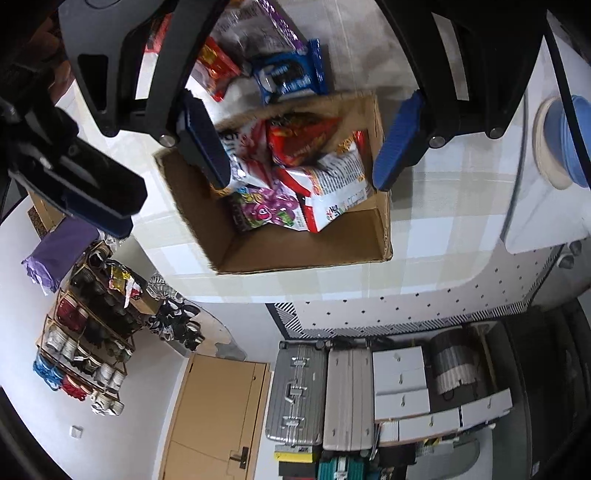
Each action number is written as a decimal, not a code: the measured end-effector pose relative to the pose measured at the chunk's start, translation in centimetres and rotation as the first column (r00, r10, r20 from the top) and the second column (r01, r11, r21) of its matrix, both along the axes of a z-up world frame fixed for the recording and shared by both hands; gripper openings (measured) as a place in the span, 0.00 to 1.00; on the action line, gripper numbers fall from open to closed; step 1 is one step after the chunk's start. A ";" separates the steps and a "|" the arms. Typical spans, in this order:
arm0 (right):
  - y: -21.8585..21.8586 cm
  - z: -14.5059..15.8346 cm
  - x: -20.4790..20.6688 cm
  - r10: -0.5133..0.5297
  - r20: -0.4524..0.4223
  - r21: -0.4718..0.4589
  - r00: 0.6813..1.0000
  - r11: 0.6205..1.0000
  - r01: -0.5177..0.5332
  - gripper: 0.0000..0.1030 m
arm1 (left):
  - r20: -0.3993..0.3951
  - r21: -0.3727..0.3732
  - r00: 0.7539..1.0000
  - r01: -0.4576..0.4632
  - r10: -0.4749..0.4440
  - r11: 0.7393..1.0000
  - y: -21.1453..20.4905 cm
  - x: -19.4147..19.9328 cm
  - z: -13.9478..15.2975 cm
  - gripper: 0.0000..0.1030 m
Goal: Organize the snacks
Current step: 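Open both tools to release the bags into the box and withdraw, then move both tools down to the snack pile in front of the box, then grasp the red snack bag with the right tool while the left tool grasps the orange bread loaf, then carry both held snacks over the box and lower them inside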
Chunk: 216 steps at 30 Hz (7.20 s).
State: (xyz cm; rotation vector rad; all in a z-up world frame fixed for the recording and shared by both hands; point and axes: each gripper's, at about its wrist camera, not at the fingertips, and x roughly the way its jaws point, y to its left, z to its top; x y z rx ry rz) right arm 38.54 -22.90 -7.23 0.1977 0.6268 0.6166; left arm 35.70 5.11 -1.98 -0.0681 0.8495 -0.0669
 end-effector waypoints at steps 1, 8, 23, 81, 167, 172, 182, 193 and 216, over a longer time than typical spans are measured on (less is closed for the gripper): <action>-0.1 0.4 -0.5 0.002 0.006 0.001 1.000 1.000 -0.002 0.61 | 0.011 0.001 1.000 -0.001 0.001 1.000 -0.2 -0.9 0.5 0.76; -0.8 3.6 -5.3 0.021 0.063 0.018 0.998 1.000 -0.022 0.61 | 0.064 -0.025 0.998 0.000 0.002 1.000 -1.5 -7.1 3.8 0.76; -2.3 9.3 -17.8 0.048 0.246 0.016 0.968 0.998 -0.053 0.61 | 0.210 -0.023 0.978 0.002 0.003 1.000 -4.1 -21.3 12.0 0.80; -7.2 -15.1 -16.5 -0.103 -0.216 -0.076 0.971 0.993 0.088 0.80 | -0.136 -0.121 0.991 -0.025 0.008 0.992 -5.6 -21.7 -15.1 0.99; -8.9 -13.7 -19.9 0.011 -0.182 0.119 0.983 0.993 0.011 0.23 | -0.226 -0.196 0.971 0.031 -0.075 0.980 -4.8 -20.3 -14.2 0.31; -8.0 -12.1 -20.1 0.046 -0.141 0.131 0.989 0.991 -0.028 0.23 | -0.157 -0.170 0.985 0.043 -0.070 0.984 -5.3 -20.4 -11.6 0.31; -6.9 -8.3 -18.7 0.077 -0.091 0.144 0.993 0.988 -0.064 0.23 | -0.025 -0.141 0.997 0.075 -0.079 0.987 -5.3 -19.2 -5.9 0.31; -5.1 -2.0 -14.7 0.102 0.009 0.130 0.995 0.986 -0.102 0.23 | 0.073 -0.103 0.994 0.085 -0.078 0.991 -4.2 -15.6 -0.3 0.31; 0.0 1.4 1.4 0.074 -0.013 0.099 0.997 0.992 -0.073 0.23 | 0.026 -0.056 0.997 0.079 -0.078 0.995 -1.1 6.9 2.7 0.31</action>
